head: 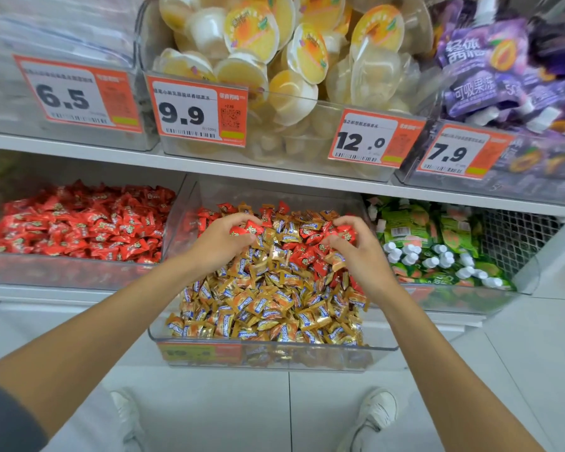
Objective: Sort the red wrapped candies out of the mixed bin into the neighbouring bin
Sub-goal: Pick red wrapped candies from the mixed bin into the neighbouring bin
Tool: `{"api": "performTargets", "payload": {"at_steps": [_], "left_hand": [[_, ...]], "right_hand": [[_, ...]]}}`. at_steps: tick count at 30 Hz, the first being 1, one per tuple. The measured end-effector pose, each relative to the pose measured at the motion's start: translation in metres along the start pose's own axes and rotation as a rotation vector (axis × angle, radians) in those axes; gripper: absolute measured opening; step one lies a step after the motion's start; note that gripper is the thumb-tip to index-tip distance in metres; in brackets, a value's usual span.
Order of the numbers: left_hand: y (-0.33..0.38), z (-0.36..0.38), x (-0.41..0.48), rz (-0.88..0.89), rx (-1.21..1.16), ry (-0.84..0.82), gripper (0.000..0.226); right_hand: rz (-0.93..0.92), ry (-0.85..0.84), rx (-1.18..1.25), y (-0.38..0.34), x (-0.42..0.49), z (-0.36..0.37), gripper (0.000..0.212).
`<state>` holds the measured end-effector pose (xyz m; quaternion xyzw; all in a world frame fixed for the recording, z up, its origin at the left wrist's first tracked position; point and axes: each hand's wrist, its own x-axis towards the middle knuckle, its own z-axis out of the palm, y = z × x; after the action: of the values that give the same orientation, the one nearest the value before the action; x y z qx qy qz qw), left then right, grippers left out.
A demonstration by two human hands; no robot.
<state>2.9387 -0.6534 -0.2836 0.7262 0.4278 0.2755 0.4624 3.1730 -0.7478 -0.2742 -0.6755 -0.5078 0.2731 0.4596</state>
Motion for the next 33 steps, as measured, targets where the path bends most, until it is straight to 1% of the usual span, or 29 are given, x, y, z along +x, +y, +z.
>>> {"api": "performTargets", "payload": {"at_steps": [2,5,8,10,12,14,15,17,18,22,26,28,30,33], "left_hand": [[0.0,0.001,0.002,-0.039,-0.014,-0.032,0.026],[-0.001,0.008,0.007,-0.062,0.047,-0.068,0.012],[-0.001,0.027,0.017,0.004,0.096,-0.077,0.031],[0.004,0.045,0.026,0.049,0.088,-0.088,0.035],[0.008,0.063,0.038,0.1,0.114,-0.102,0.029],[0.011,0.076,0.048,0.127,0.216,-0.125,0.013],[0.01,0.082,0.053,0.146,0.279,-0.133,0.021],[0.01,0.094,0.06,0.184,0.383,-0.135,0.049],[0.01,0.101,0.062,0.209,0.43,-0.111,0.056],[0.004,0.132,0.07,0.264,0.651,-0.015,0.058],[0.002,0.143,0.074,0.267,0.764,-0.014,0.055],[0.002,0.139,0.075,0.33,0.763,0.017,0.048],[0.003,0.131,0.074,0.376,0.701,0.007,0.04],[0.012,0.112,0.064,0.346,0.538,-0.036,0.028]], "right_hand": [[-0.015,0.005,0.005,-0.006,0.002,-0.007,0.017],[-0.016,-0.018,-0.039,-0.012,0.003,-0.018,0.014],[-0.011,-0.024,-0.073,-0.015,0.002,-0.025,0.01],[-0.014,-0.029,-0.066,-0.017,0.0,-0.031,0.01],[-0.012,-0.035,-0.037,-0.019,-0.003,-0.037,0.015],[-0.022,-0.016,0.004,-0.023,-0.006,-0.043,0.015],[-0.026,0.007,0.026,-0.024,-0.007,-0.046,0.014],[-0.027,0.052,0.064,-0.023,-0.01,-0.051,0.013],[-0.025,0.068,0.067,-0.021,-0.011,-0.053,0.012],[-0.025,0.068,0.036,-0.014,-0.015,-0.055,0.011],[-0.037,0.095,-0.016,-0.009,-0.019,-0.055,0.013],[-0.026,0.1,-0.005,-0.007,-0.019,-0.055,0.012],[-0.021,0.098,0.006,-0.007,-0.018,-0.054,0.014],[-0.026,0.078,-0.012,-0.007,-0.019,-0.054,0.016]]}}
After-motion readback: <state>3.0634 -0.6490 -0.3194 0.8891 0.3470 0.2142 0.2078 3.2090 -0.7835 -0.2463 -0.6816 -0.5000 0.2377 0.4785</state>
